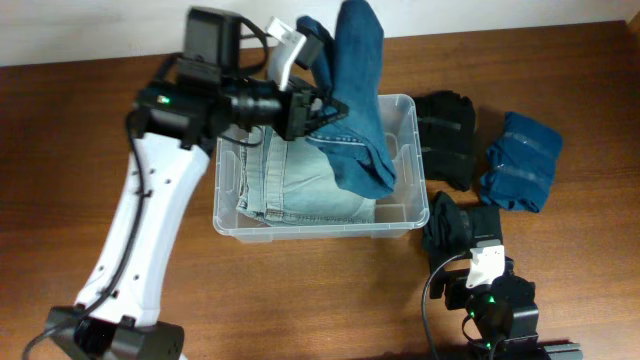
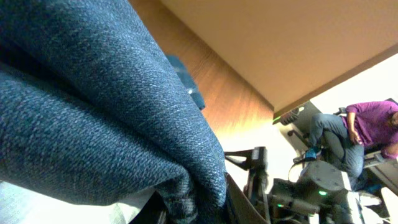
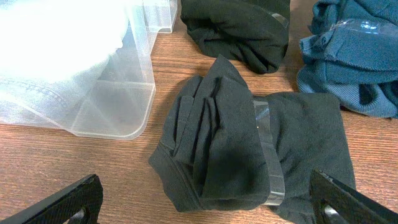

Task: Pack container
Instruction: 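Grasp the dark-blue jeans with the left gripper and lift over box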

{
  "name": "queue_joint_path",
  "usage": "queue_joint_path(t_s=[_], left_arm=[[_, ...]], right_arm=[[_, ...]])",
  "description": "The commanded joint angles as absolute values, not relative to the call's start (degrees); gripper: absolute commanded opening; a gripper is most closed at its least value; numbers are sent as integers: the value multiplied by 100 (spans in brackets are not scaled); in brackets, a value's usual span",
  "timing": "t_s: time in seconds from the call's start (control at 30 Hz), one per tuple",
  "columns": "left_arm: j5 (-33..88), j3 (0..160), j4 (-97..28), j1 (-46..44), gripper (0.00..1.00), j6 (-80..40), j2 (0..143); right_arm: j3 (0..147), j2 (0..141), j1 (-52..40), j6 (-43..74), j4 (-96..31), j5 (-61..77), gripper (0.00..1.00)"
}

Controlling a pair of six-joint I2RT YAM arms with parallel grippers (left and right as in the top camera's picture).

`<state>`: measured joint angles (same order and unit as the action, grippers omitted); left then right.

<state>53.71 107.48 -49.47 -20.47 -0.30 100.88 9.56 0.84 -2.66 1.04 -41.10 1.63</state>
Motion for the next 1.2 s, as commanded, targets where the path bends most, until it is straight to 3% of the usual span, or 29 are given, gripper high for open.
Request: queue_joint_path(t_s=[0.0, 0.33, 0.97, 1.17], left_arm=[[5500, 10112, -4237, -2117, 1, -401, 10033], [5459, 8171, -2244, -2298, 1, -1597, 10033], [5457, 7776, -2663, -2300, 1, -2169, 9797], [4871, 7776, -2703, -2298, 1, -2274, 9129]], right_arm=[[926, 32, -222, 84, -4110, 193, 98], [926, 32, -222, 84, -4110, 193, 98], [926, 32, -222, 84, -4110, 193, 98], [926, 32, -222, 84, -4110, 193, 98]])
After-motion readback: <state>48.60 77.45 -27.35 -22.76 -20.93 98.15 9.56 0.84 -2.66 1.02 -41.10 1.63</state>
